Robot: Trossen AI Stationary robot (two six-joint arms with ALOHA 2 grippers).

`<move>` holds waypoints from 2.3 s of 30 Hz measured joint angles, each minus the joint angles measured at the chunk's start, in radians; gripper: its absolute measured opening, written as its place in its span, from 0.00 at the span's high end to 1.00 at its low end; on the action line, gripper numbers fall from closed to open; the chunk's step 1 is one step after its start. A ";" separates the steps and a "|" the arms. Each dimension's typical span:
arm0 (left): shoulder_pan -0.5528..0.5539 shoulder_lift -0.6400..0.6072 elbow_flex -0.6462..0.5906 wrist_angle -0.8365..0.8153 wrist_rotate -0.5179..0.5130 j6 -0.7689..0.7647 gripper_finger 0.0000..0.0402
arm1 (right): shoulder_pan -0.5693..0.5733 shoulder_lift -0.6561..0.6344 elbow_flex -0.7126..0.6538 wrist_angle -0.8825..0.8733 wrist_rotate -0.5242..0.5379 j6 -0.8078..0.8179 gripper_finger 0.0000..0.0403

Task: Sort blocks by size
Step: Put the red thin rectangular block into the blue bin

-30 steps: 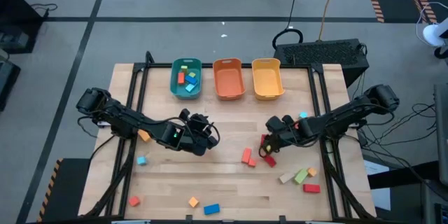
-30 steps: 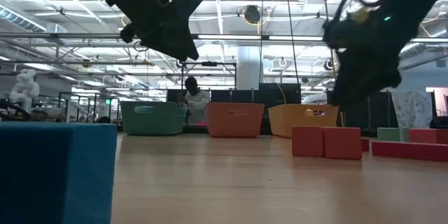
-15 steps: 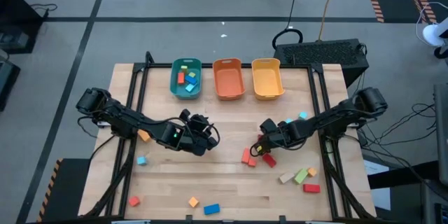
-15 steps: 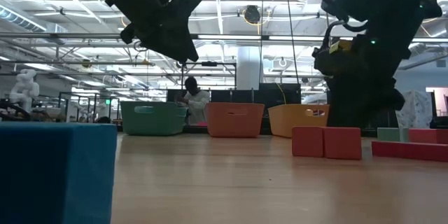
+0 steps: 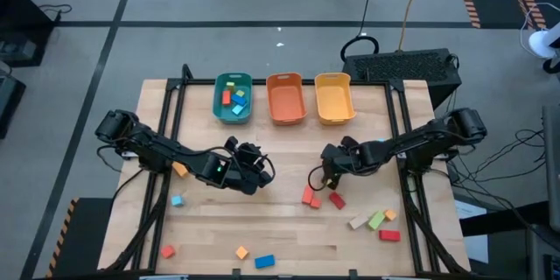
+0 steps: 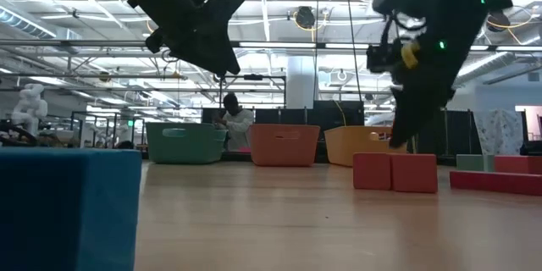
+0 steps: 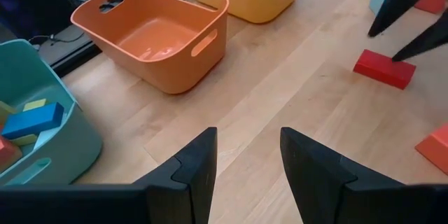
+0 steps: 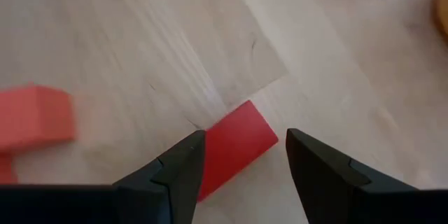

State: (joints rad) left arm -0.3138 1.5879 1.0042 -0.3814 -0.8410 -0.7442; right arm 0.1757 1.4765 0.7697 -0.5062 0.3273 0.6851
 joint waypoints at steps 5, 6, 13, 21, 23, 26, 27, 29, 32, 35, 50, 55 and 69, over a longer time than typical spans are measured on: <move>0.000 0.000 0.000 -0.003 0.000 0.001 0.60 | 0.010 -0.042 0.063 -0.163 0.005 0.220 0.52; 0.000 0.000 0.000 -0.002 0.000 0.000 0.60 | 0.014 -0.046 0.063 -0.169 0.005 0.272 0.52; -0.002 0.000 0.000 -0.002 0.000 -0.001 0.60 | 0.029 -0.037 0.051 -0.175 0.003 0.497 0.52; -0.002 0.000 0.000 -0.002 0.026 -0.007 0.60 | 0.026 -0.032 0.050 -0.085 0.009 0.533 0.52; -0.002 0.000 0.000 -0.002 0.026 -0.007 0.60 | 0.026 -0.019 0.050 -0.067 0.013 0.505 0.52; -0.002 0.000 0.000 -0.003 0.030 -0.007 0.60 | 0.024 0.006 0.050 -0.061 0.015 0.446 0.52; -0.002 0.000 0.000 -0.003 0.037 -0.007 0.60 | 0.024 0.014 0.050 -0.064 0.014 0.430 0.51; -0.002 0.000 0.000 -0.002 0.050 -0.007 0.60 | 0.024 0.027 0.050 -0.065 0.008 0.413 0.48; -0.002 0.000 0.000 -0.002 0.055 -0.007 0.60 | 0.024 0.027 0.050 -0.073 0.002 0.415 0.41; -0.001 0.000 0.000 -0.002 0.056 -0.007 0.60 | 0.017 0.027 0.050 -0.074 -0.021 0.452 0.30; -0.003 0.000 0.000 -0.051 0.075 -0.007 0.60 | 0.006 0.200 0.057 -0.062 -0.096 0.647 0.12; 0.003 0.000 0.000 -0.048 0.075 -0.007 0.60 | 0.003 0.209 0.056 -0.056 -0.089 0.614 0.19; 0.006 0.000 0.000 -0.047 0.070 0.035 0.60 | 0.013 0.201 0.050 -0.027 -0.029 0.303 0.72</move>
State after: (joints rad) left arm -0.3073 1.5879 1.0046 -0.4281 -0.7712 -0.7091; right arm 0.1886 1.6780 0.8196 -0.5333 0.2979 0.9879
